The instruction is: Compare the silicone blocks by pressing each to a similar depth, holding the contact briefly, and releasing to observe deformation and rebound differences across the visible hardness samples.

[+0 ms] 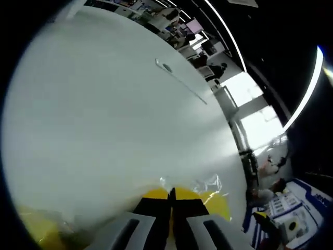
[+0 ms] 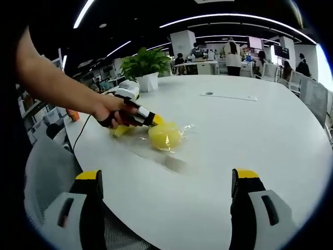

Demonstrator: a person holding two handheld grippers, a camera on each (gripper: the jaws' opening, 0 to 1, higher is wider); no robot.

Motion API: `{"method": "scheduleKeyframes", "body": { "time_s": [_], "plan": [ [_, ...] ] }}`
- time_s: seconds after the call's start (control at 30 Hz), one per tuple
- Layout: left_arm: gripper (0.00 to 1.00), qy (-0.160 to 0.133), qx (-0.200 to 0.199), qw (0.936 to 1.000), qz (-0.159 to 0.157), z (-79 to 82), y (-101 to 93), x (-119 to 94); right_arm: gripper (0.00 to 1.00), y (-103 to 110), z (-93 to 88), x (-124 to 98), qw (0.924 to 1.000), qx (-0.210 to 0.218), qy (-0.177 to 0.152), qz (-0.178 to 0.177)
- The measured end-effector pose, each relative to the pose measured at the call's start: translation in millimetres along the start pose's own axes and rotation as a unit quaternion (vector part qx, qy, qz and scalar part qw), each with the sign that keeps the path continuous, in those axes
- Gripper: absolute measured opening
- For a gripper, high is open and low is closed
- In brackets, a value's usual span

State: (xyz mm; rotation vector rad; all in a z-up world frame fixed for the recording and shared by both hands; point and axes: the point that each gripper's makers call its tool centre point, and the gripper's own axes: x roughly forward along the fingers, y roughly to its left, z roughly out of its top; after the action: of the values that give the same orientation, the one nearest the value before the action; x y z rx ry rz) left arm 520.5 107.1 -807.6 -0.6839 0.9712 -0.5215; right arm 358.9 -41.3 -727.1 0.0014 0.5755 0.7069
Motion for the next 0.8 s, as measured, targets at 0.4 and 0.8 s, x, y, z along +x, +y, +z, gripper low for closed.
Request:
{"method": "scheduleKeyframes", "body": {
  "time_s": [0.4,0.8],
  "plan": [
    [0.0,-0.022,0.009,0.9997,-0.001,3.5,-15.5,-5.7,0.96,-0.9,0.0,-2.7,0.9999,0.013,-0.007,-0.001],
    [0.0,-0.042,0.035,0.9974,-0.047,13.1,-50.6,-23.0,0.96,6.6,9.4,-6.6,0.9996,0.014,-0.024,0.005]
  ]
}}
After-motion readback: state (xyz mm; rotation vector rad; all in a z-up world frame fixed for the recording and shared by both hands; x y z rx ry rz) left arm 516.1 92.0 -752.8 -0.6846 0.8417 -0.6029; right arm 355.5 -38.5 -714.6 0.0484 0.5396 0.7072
